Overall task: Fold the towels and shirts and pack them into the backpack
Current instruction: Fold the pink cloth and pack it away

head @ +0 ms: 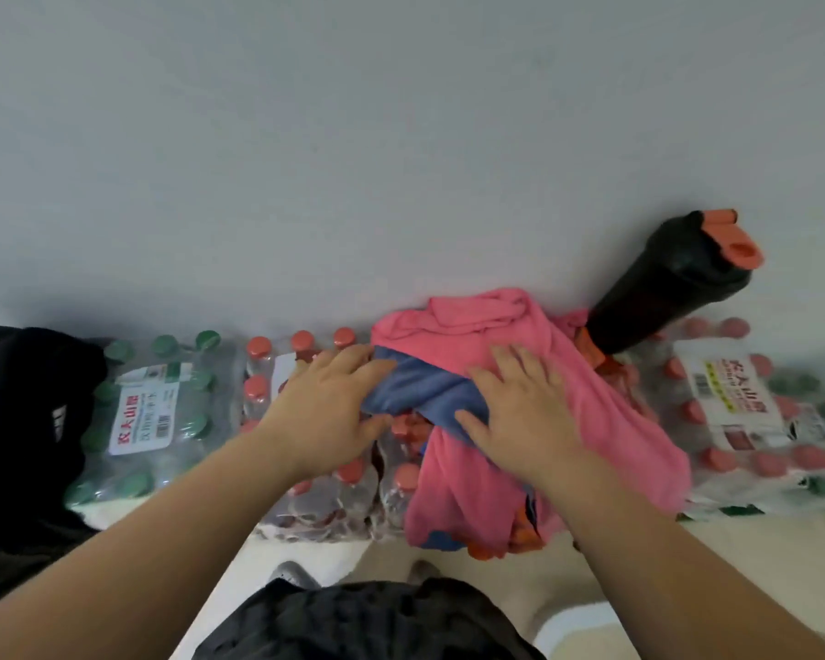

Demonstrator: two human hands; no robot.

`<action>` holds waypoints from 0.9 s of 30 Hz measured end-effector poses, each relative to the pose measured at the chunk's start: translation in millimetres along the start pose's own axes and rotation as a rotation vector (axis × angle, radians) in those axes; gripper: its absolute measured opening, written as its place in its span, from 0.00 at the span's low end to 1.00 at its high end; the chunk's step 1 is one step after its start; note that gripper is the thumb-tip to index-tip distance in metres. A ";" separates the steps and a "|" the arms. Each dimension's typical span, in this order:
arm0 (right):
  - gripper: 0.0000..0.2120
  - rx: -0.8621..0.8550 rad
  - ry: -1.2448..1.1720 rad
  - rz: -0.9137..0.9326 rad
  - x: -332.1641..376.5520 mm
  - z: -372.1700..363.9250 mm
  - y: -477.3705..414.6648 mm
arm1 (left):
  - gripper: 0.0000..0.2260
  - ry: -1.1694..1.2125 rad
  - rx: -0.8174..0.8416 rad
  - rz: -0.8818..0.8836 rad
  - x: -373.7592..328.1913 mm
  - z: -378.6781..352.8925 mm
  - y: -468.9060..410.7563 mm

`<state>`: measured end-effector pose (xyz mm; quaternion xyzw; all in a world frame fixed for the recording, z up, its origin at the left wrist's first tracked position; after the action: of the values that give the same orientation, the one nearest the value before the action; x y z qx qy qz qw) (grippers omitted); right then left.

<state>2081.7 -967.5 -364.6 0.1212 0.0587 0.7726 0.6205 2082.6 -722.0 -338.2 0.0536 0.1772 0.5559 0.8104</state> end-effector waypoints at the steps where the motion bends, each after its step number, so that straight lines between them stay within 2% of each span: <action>1: 0.29 -0.002 -0.008 -0.028 -12.9 -1.9 5.7 | 0.32 -0.022 0.032 -0.029 -9.6 -3.3 -13.8; 5: 0.27 -0.045 -0.039 -0.057 -43.7 -9.2 26.9 | 0.35 -0.104 0.138 -0.087 -48.9 -10.0 -57.3; 10: 0.34 -0.069 -0.126 -0.101 -69.0 -17.2 41.6 | 0.30 -0.131 0.204 -0.115 -75.2 -22.4 -91.0; 16: 0.26 -0.311 -0.478 -0.228 -104.4 -17.6 51.9 | 0.23 -0.046 0.107 -0.046 -81.5 -26.1 -101.6; 21: 0.20 -0.459 -0.607 -0.285 -114.9 -8.9 55.8 | 0.14 -0.104 0.024 -0.028 -88.7 -17.5 -107.3; 27: 0.11 -0.562 -0.754 -0.278 -112.9 -4.6 68.6 | 0.23 -0.080 -0.044 -0.066 -89.6 -8.3 -103.1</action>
<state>2038.3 -1092.4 -365.3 0.2115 -0.3653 0.5706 0.7044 2142.1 -844.1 -354.7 0.0518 0.1340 0.5301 0.8357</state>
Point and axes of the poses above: each hand's wrist, its own y-axis away from the middle knuckle, its own z-axis out of the back of the hand, x = y × z, the point moved 2 cm from there along -y, towards the middle knuckle, and after that the axes turned 6 degrees about x, right-handed, at the moved point
